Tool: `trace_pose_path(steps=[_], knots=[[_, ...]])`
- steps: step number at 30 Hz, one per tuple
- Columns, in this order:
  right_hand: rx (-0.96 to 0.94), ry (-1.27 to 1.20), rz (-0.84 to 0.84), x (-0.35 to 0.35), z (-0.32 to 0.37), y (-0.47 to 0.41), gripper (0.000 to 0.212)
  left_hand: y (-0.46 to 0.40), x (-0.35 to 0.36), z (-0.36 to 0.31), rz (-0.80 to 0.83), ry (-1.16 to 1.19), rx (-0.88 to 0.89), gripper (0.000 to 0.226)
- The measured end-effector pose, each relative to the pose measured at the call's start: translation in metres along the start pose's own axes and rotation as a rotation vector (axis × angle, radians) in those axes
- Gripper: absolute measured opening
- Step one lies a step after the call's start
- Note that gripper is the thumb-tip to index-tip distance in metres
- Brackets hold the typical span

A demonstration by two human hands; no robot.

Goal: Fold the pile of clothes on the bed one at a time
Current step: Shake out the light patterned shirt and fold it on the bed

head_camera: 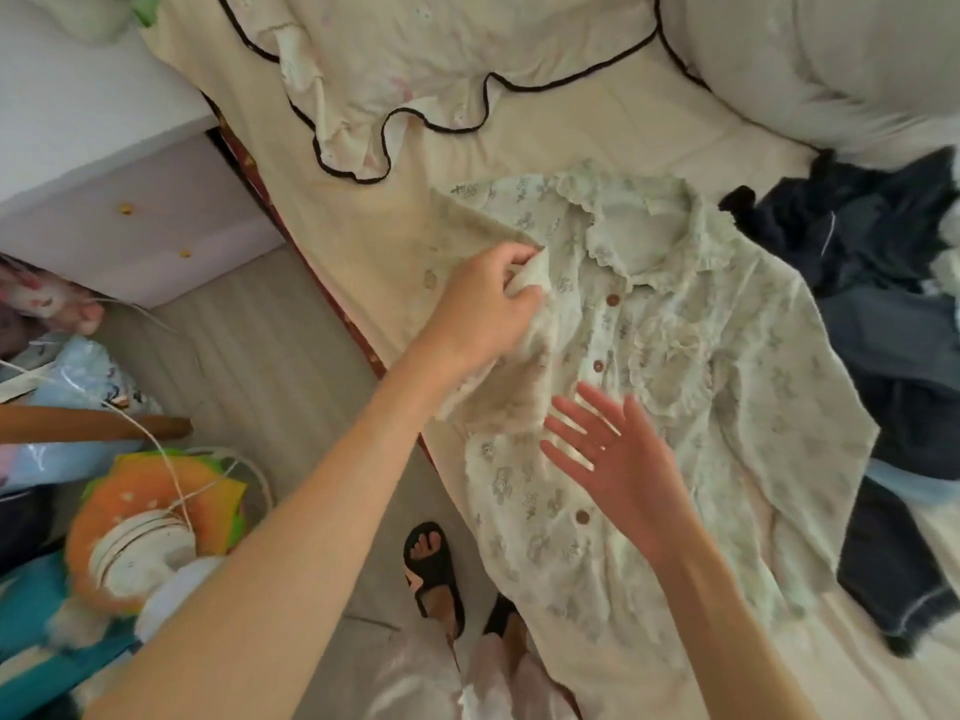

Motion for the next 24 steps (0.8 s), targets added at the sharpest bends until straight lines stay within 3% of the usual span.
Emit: trace_pose_path(steps=[2,6,9,13,15,18,20,24], knots=[[-0.007,-0.086,-0.032,-0.037,0.015,0.015,0.059,0.003,0.054,-0.016,0.143,-0.013,0.003,0.038],[-0.011,-0.239,-0.146,-0.109,0.037,0.026,0.07,0.023,0.168,-0.025,0.597,0.044,-0.082,0.051],[0.05,-0.217,-0.263,-0.158,0.043,0.023,0.079,0.041,0.227,-0.012,0.684,0.106,-0.164,0.055],[0.071,-0.081,-0.343,-0.202,0.052,0.016,0.084,0.056,0.26,0.021,0.577,-0.005,-0.205,0.041],[0.064,0.019,-0.334,-0.213,0.058,0.009,0.071,0.059,0.258,0.043,0.341,-0.08,-0.263,0.034],[0.106,0.24,-0.368,-0.214,0.063,-0.01,0.051,0.071,0.252,0.08,0.017,-0.043,-0.508,0.022],[0.134,0.343,-0.437,-0.211,0.061,-0.024,0.049,0.08,0.259,0.093,0.028,-0.031,-0.623,0.023],[0.107,0.35,-0.461,-0.205,0.07,-0.041,0.008,0.086,0.277,0.096,0.065,-0.041,-0.613,0.035]])
Point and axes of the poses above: each hand's wrist, its own y-axis away from the middle knuckle, its own x-axis out of the palm, z = x × y, the point moved 3 cm from there along -y, towards the middle knuckle, and after that the axes turned 12 degrees about -y, right-handed, at the moved point
